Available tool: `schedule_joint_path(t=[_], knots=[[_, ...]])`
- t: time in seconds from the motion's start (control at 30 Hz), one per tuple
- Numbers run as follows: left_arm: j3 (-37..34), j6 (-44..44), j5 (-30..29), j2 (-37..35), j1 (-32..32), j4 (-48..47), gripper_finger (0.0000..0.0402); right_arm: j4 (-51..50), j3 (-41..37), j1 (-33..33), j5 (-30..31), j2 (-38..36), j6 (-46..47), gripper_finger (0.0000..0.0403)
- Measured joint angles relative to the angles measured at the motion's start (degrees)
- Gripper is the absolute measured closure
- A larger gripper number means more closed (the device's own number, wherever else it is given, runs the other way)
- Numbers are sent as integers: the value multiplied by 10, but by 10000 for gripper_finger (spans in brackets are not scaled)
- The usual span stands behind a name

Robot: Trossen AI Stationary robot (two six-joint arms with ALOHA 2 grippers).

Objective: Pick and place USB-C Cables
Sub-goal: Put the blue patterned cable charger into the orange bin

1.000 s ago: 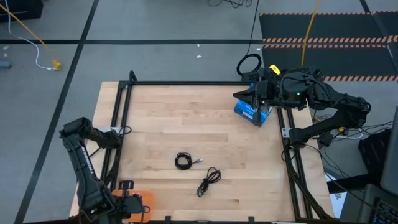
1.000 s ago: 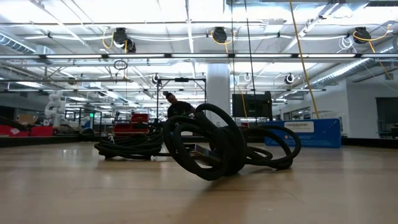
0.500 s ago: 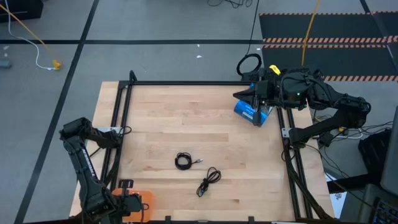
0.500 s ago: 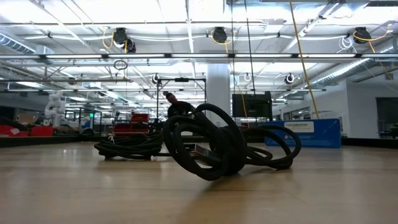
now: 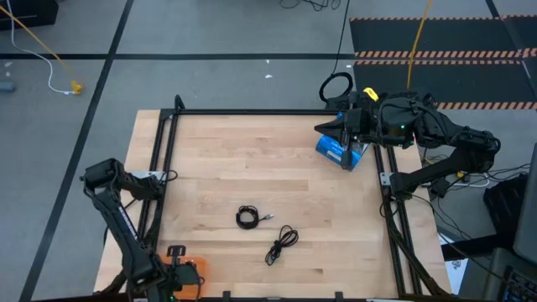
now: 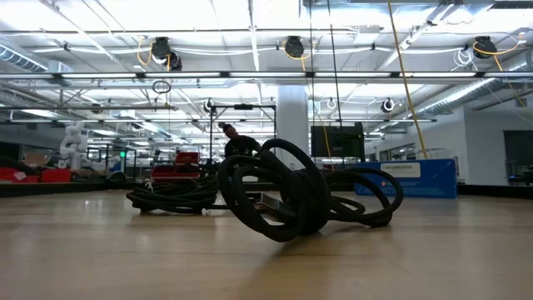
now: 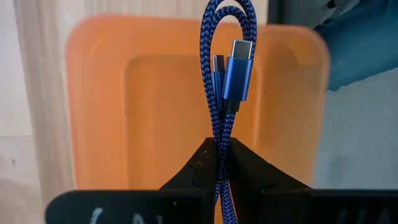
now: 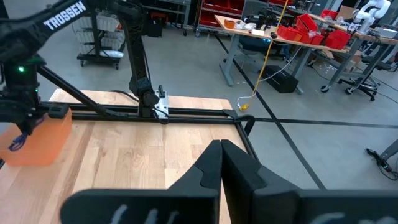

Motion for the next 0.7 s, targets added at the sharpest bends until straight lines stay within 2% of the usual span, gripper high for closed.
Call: schedule_joint_path(t=[0.2,0.47,0.7], knots=[[-47,-17,24,0,0,37,376,0,0,0,0,0,0,403],[-96,-42,25,0,0,90,375,0,0,0,0,0,0,403],[-115,-82,30,0,0,92,364,0,0,0,0,0,0,403]])
